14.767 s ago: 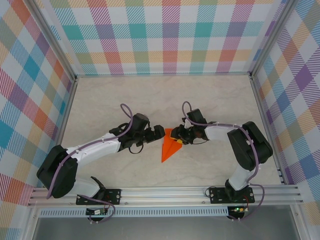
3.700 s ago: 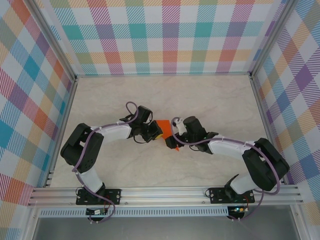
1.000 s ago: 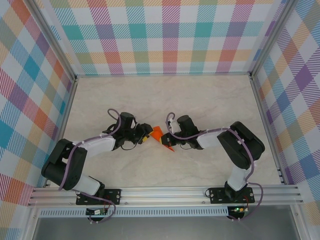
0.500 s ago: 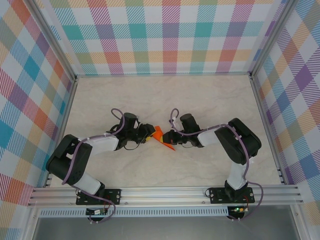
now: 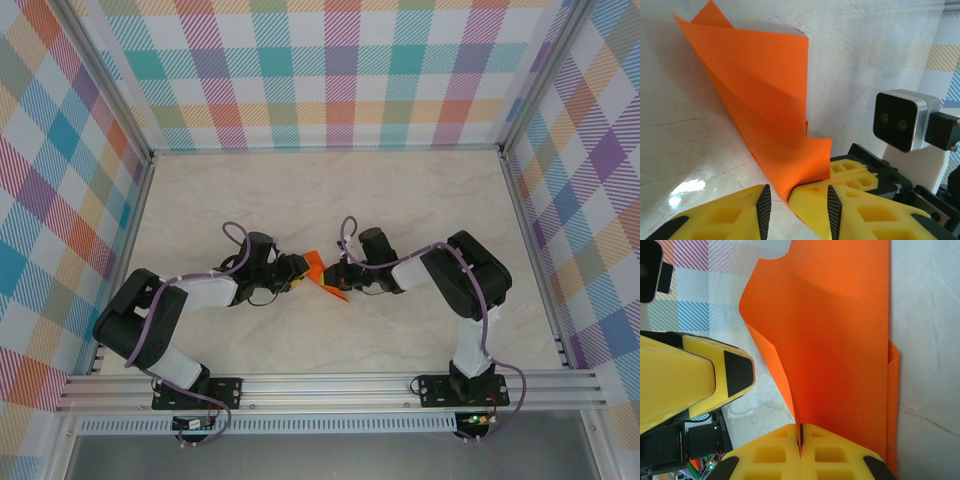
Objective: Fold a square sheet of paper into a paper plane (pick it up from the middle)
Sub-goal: Fold the wing for the fifth time at the center of the table.
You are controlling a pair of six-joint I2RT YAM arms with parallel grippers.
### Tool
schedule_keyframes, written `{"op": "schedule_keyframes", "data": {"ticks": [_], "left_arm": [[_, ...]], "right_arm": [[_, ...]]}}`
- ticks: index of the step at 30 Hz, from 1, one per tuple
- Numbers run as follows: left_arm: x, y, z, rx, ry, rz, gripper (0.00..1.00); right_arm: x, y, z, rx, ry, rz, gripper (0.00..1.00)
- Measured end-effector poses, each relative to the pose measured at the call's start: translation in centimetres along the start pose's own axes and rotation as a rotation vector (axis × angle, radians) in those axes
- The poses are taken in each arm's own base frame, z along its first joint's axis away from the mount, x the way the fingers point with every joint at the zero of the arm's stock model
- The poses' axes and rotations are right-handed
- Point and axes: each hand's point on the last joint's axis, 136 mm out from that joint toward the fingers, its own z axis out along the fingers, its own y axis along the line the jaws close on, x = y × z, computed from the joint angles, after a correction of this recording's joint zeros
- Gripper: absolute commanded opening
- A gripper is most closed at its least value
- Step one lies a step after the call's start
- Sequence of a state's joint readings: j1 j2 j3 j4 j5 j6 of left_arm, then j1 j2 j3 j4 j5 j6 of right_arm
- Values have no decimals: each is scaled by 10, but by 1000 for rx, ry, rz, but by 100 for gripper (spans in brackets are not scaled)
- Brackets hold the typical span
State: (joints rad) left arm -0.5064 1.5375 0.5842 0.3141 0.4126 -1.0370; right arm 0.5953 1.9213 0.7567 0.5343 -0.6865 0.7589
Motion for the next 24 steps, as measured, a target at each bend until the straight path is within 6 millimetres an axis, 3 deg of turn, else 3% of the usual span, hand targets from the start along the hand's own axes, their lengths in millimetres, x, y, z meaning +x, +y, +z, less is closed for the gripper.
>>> {"op": "schedule_keyframes", "data": {"ticks": [16,24], "left_arm": [[-6,-6,-1,26,-32,24,34],[-5,-1,11,34,-13,21,31]], "right_arm": [[2,-4,4,-4,17,35,1],[1,-4,4,-4,17,37,2]]}}
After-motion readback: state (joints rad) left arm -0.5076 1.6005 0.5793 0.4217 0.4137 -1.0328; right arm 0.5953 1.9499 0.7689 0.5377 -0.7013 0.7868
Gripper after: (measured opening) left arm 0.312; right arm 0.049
